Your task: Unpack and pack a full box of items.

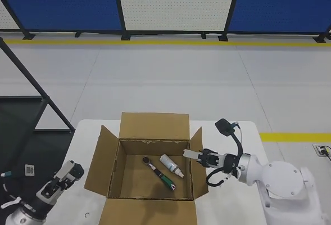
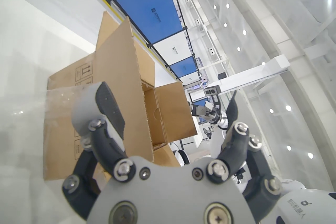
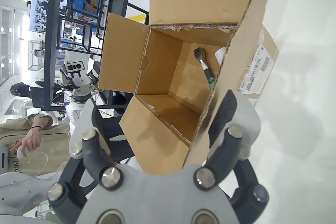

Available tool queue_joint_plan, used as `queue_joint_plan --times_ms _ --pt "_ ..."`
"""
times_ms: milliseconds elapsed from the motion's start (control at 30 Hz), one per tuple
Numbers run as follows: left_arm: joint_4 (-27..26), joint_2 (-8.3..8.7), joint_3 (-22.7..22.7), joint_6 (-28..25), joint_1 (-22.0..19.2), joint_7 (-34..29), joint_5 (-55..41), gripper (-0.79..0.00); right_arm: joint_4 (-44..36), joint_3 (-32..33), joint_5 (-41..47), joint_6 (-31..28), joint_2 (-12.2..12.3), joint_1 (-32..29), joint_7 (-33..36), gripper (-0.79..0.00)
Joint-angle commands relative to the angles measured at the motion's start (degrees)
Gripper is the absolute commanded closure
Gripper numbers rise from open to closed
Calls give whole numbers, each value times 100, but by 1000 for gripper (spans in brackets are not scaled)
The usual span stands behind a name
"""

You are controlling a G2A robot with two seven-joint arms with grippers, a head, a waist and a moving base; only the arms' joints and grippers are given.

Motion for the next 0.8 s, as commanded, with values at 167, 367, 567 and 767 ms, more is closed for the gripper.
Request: queue_joint_plan --times_ms 167,367,567,767 --pt "-38 25 297 20 -86 -208 69 -785 268 -368 559 -319 -8 176 -247 -785" --pt "-70 36 575 45 -135 -261 156 -785 657 -580 978 -522 -5 313 -403 -785" --pt "-123 50 851 28 -122 -361 323 -785 1192 -812 1389 -735 -9 481 -476 -785" --pt "-110 67 1089 38 -115 -432 577 -785 1682 -1029 1750 -1054 -12 678 -477 -785"
